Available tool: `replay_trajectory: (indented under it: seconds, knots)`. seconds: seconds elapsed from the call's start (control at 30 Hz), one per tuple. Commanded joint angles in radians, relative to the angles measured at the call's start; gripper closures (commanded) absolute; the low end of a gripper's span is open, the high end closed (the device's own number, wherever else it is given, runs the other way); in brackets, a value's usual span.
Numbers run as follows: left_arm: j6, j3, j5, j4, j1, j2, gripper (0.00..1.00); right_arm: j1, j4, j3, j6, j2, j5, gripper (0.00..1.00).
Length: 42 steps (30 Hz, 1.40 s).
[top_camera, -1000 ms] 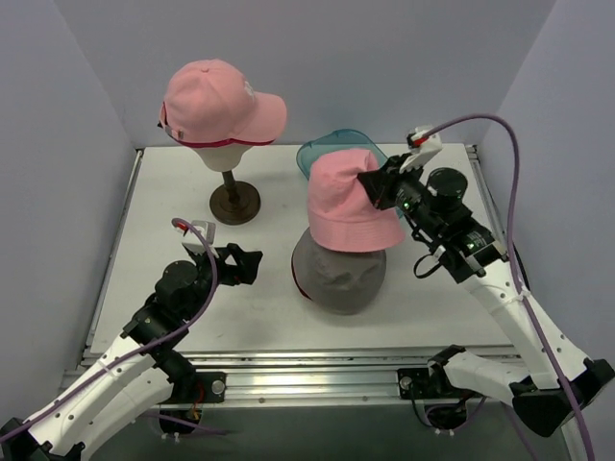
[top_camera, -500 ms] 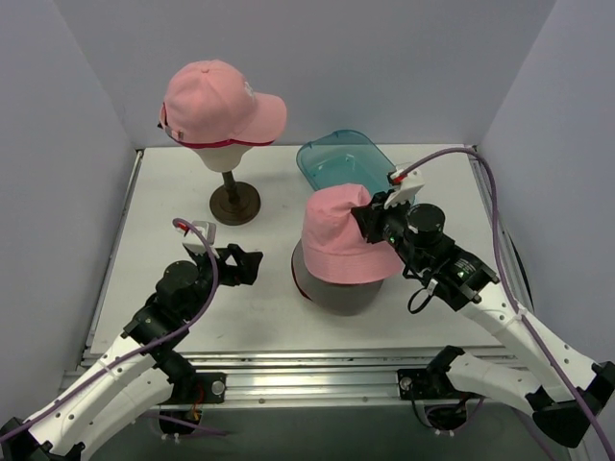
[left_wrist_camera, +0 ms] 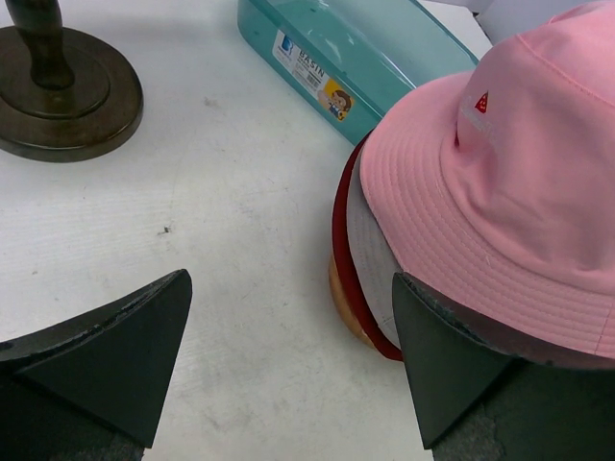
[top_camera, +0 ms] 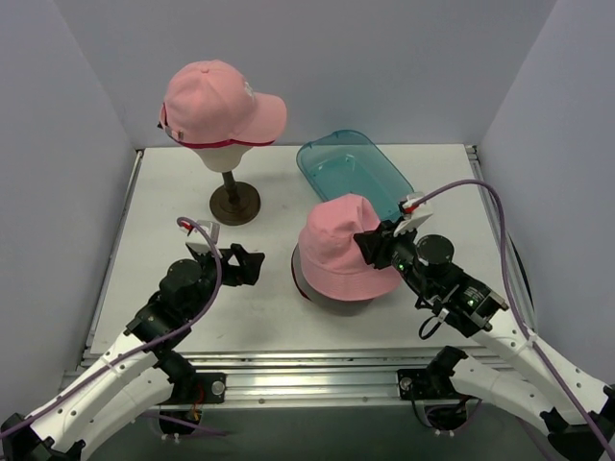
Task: Stack the hats
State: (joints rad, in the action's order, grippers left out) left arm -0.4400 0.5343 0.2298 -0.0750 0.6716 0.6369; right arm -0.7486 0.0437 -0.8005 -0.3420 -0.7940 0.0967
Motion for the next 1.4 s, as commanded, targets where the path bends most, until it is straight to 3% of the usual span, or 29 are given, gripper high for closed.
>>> replay_trajectory:
  seconds: [0.0, 0.07, 0.2, 0.27, 0.5, 0.8, 0.97, 1.37]
  knots:
    - [0.001, 0.024, -0.027, 0.044, 0.003, 0.027, 0.06, -0.009, 0.033, 0.03, -0.04, 0.085, 0.015, 0.75]
    - [-0.02, 0.042, -0.043, 0.049, 0.0, 0.052, 0.06, -0.009, 0.021, 0.052, -0.063, 0.12, 0.026, 0.62]
    - [-0.077, 0.097, -0.133, 0.058, -0.007, 0.115, 0.06, -0.009, -0.033, 0.047, -0.19, 0.188, 0.136, 0.47]
    - [-0.118, 0.122, -0.183, 0.058, -0.01, 0.164, 0.06, -0.009, -0.108, 0.044, -0.302, 0.191, 0.193, 0.44]
    - [-0.201, 0.171, -0.303, 0.164, -0.02, 0.306, 0.06, -0.009, -0.14, 0.173, -0.561, 0.245, 0.322, 0.44]
    - [-0.221, 0.182, -0.316, 0.198, -0.035, 0.374, 0.06, -0.008, -0.341, 0.219, -0.911, 0.381, 0.46, 0.39]
    - [-0.226, 0.187, -0.307, 0.207, -0.038, 0.391, 0.06, -0.009, -0.435, 0.237, -1.008, 0.409, 0.472, 0.37]
    - [-0.212, 0.243, -0.333, 0.237, -0.044, 0.498, 0.06, -0.009, -0.286, 0.4, -1.098, 0.446, 0.387, 0.37]
